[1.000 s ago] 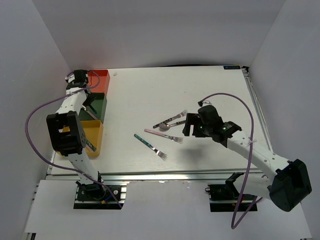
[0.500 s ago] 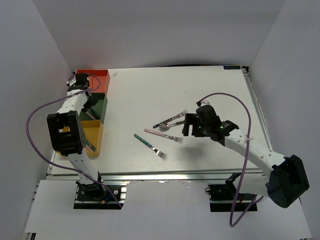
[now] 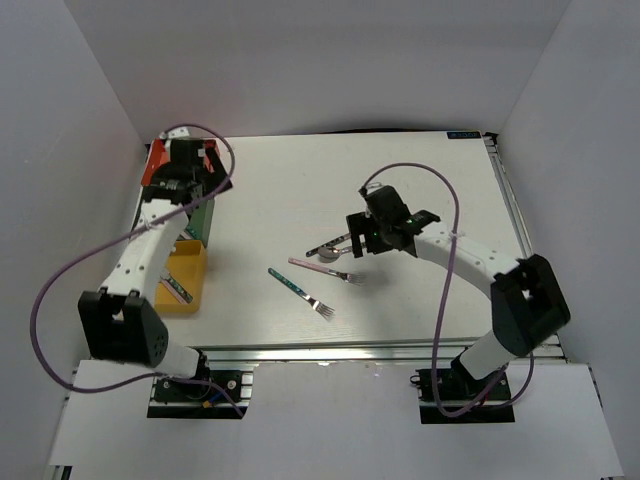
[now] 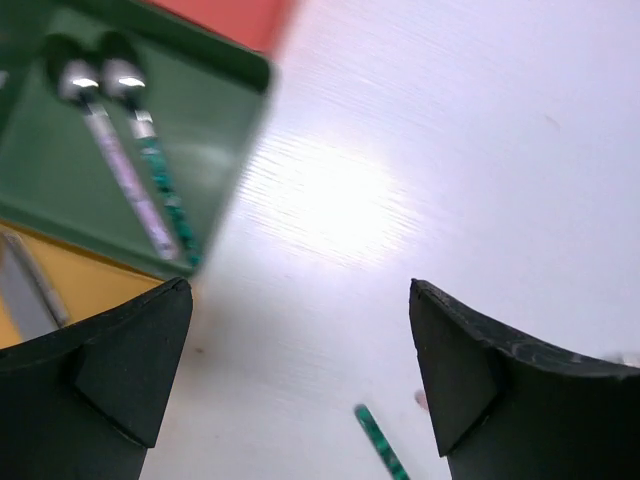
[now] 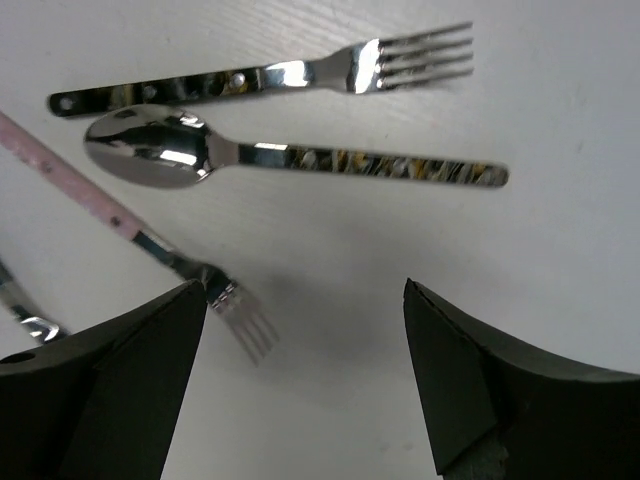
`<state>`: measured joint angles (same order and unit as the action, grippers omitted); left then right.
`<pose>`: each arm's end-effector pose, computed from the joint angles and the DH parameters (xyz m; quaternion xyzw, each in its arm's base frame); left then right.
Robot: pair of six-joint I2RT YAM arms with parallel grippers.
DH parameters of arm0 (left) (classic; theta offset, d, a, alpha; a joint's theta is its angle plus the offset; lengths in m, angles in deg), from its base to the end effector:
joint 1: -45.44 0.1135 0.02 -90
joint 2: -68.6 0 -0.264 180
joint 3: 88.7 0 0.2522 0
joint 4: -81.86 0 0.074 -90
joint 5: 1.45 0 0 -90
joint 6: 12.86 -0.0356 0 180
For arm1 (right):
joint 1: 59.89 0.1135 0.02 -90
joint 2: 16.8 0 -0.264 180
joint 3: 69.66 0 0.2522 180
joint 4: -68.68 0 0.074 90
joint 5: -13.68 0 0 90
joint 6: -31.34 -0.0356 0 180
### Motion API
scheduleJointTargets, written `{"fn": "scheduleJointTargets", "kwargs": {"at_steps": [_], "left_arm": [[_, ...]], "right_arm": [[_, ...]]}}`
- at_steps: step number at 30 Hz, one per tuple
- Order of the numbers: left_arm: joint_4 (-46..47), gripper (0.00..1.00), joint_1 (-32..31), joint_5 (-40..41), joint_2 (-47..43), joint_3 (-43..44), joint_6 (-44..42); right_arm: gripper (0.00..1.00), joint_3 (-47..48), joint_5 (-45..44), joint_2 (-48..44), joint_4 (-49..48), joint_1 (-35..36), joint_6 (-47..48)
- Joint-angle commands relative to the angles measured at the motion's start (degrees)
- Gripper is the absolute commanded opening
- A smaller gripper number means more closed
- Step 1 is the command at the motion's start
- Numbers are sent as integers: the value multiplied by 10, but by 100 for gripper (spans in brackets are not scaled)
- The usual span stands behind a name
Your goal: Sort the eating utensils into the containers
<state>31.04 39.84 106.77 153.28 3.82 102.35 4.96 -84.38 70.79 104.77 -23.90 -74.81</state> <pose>0.3238 -0.0206 0.3373 -0.2164 0.8814 0.0353 0.4183 0.2669 0.1877 0.2381 -0.1368 0.9248 0.0942 0.3423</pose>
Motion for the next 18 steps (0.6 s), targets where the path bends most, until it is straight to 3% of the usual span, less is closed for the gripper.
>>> {"fn": "scheduleJointTargets", "kwargs": {"at_steps": [1, 3, 5, 8, 10, 16, 18], "left_arm": [[4, 98, -31, -48, -98, -105, -36], [59, 98, -31, -85, -152, -175, -27], [97, 98, -32, -142, -215, -263, -25], [101, 98, -33, -149, -258, -320, -38], [99, 98, -32, -147, -284, -340, -50], [118, 98, -37, -166, -310, -356, -46], [114, 98, -39, -161, -305, -353, -47]], "right_arm": [[84, 63, -46, 62, 1, -4, 198], [86, 70, -61, 99, -13, -8, 287], [89, 73, -9, 115, -45, -15, 342], [88, 68, 91, 129, -81, -36, 411], [88, 84, 155, 151, -65, -51, 433], [82, 151, 181, 240, -17, -65, 465], [76, 166, 197, 262, 22, -69, 471]]}}
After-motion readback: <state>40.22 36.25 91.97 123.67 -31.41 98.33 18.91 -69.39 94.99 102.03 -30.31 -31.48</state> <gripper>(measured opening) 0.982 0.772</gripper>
